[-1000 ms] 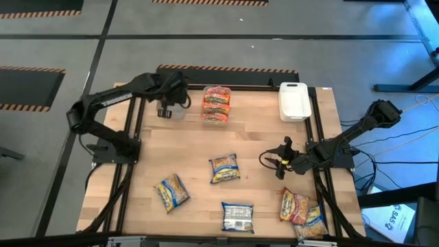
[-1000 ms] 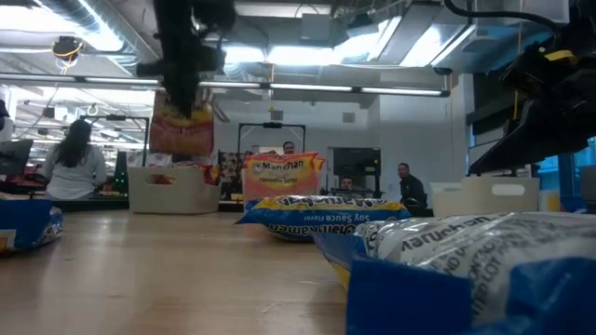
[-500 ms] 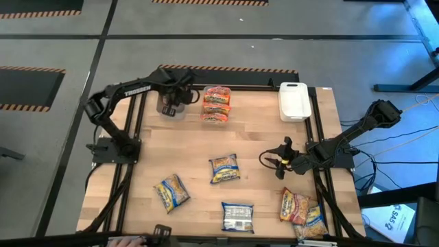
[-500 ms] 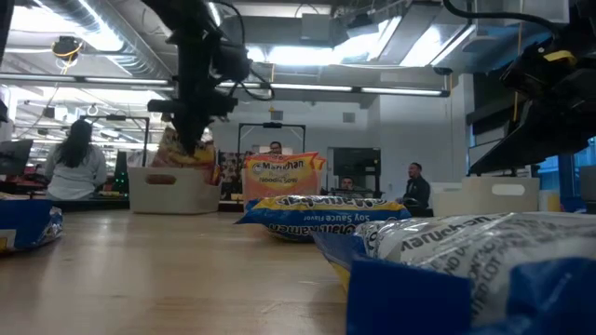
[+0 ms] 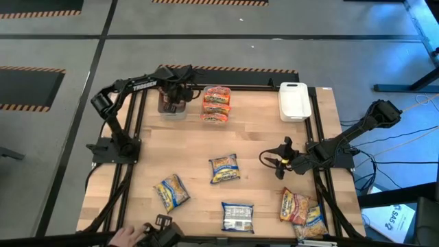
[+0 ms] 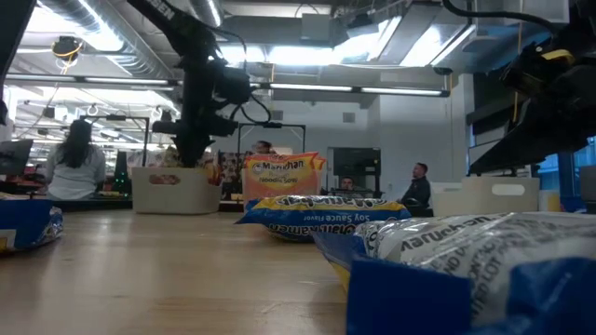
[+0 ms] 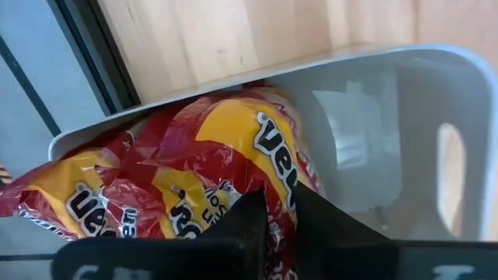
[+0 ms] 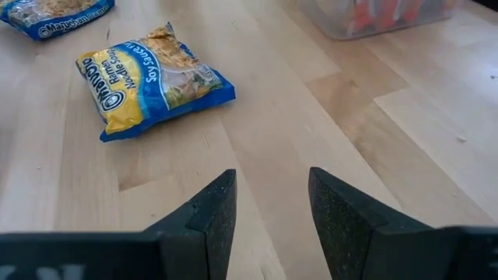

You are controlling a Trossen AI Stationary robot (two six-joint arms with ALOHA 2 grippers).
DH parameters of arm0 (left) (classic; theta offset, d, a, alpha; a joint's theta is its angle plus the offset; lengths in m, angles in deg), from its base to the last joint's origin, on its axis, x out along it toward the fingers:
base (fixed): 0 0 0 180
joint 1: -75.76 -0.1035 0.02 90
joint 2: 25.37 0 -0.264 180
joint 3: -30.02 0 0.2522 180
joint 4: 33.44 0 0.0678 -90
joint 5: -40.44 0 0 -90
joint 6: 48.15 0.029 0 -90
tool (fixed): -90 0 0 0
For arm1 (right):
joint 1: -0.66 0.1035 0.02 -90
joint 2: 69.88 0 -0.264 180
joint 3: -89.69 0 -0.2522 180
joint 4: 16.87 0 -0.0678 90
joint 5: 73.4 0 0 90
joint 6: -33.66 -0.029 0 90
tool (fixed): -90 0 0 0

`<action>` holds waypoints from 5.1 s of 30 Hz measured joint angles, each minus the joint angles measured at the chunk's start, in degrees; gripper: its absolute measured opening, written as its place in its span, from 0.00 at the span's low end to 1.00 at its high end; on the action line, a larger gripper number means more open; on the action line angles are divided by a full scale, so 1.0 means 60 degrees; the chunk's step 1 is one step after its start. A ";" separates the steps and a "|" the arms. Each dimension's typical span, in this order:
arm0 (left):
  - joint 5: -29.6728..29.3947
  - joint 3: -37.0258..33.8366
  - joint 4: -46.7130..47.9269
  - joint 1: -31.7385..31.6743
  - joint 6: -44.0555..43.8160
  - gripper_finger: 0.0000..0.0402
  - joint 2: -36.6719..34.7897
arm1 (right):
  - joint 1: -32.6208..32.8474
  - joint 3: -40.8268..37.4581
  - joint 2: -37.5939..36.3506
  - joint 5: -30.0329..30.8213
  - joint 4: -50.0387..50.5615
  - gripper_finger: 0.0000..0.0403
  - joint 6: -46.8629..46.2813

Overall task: Sort Maruchan noodles
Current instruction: Put the top red noodle into the gray bin, then put the red noodle into the gray bin

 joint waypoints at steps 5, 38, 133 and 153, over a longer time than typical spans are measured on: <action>-0.0404 0.0000 -0.0388 -0.0068 -0.0204 0.17 0.0042 | 0.0000 0.0000 0.0000 -0.0083 -0.0004 0.38 0.0000; 0.0919 0.0004 -0.1248 0.2531 -0.6381 0.51 -0.3322 | 0.0000 0.0000 0.0000 -0.0157 -0.0037 0.38 0.0124; 0.1680 -0.0905 -1.2563 0.8124 -1.7421 0.51 0.3305 | 0.1566 0.1674 0.3428 0.2446 0.3144 0.38 -0.2821; 0.2491 -0.0892 -1.3556 0.7599 -1.8152 0.51 0.3955 | 0.1542 0.0798 0.4532 0.1740 -0.0816 0.38 -0.1145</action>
